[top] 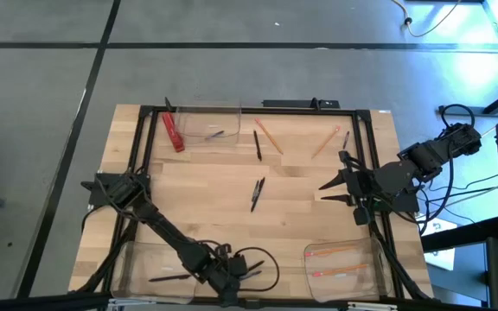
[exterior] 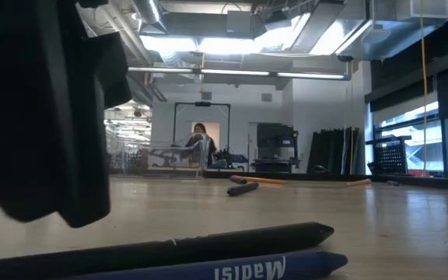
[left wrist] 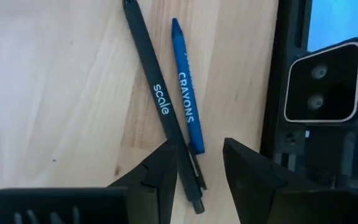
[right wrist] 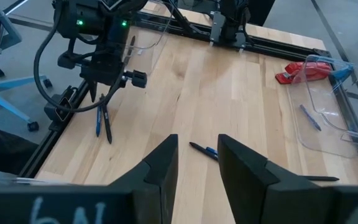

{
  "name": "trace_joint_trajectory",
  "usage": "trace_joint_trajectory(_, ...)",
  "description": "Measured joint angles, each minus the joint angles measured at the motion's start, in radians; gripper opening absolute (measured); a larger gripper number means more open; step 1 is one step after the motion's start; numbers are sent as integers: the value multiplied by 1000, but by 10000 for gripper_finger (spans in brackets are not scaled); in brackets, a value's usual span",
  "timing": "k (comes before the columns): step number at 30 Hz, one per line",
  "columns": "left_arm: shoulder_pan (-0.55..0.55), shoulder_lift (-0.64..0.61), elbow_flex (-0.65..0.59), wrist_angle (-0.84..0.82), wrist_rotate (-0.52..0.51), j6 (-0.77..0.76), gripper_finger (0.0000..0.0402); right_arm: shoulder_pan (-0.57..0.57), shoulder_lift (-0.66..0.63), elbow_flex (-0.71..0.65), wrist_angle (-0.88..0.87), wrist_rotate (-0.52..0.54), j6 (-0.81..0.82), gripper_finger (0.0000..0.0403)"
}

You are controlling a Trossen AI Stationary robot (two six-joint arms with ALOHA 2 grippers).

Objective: Sort crayons/erasers/pens/pencils in bins
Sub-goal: Put the black pen into the bottom left transparent bin

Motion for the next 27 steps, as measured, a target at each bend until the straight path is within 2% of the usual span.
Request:
trace_joint_trajectory(5,-8,0,0,-48,-30,1,121,0,0,0,0,0,0,115)
trace_joint_trajectory(14,-11,0,0,-74,-21,1,121,0,0,0,-4,0,0,115)
trace_joint_trajectory(27,-11,29,-1,-40,-21,4,121,0,0,0,-32,0,6,115)
